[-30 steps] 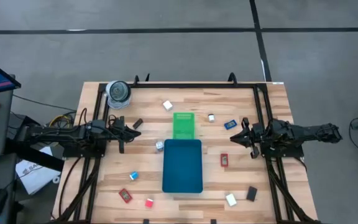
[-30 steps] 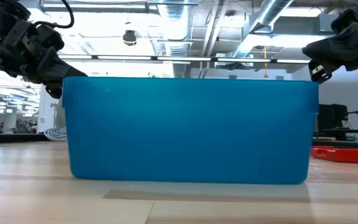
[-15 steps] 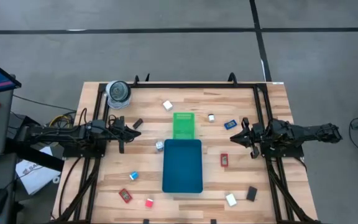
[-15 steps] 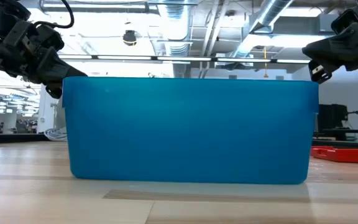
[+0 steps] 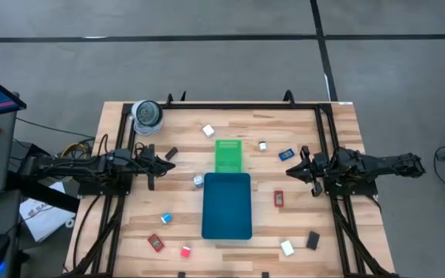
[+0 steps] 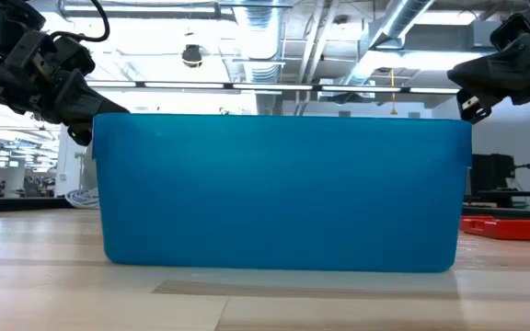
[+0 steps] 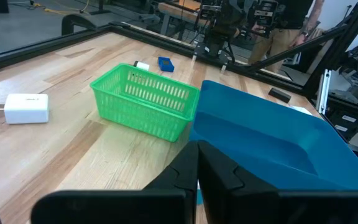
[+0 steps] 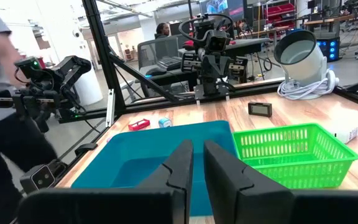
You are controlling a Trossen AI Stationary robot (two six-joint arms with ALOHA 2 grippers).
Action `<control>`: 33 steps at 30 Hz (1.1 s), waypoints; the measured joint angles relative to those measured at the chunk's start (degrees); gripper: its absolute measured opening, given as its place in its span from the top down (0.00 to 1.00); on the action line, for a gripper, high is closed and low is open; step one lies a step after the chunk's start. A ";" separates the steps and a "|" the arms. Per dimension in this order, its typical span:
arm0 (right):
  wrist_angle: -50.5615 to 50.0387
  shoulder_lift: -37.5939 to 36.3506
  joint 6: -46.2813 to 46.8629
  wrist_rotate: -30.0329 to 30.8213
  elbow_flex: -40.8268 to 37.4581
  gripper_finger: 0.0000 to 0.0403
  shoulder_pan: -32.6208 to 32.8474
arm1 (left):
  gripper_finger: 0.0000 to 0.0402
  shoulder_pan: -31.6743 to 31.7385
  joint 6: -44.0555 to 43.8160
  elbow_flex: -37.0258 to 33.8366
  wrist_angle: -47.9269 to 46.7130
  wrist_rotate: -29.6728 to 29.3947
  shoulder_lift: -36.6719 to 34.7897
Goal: Pick & Place Office items
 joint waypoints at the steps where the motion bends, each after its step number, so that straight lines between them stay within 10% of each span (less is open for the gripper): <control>1: 0.00 0.00 0.00 0.02 0.01 0.92 0.00 | 1.00 -0.02 0.00 0.02 0.00 -0.02 0.00; 10: 0.01 0.02 -0.02 0.00 0.00 0.92 0.00 | 1.00 -0.02 -1.22 0.00 2.87 0.33 -0.01; 33: 0.00 0.02 -0.01 0.01 0.01 0.92 0.02 | 1.00 -0.07 -40.93 0.00 19.48 3.26 1.01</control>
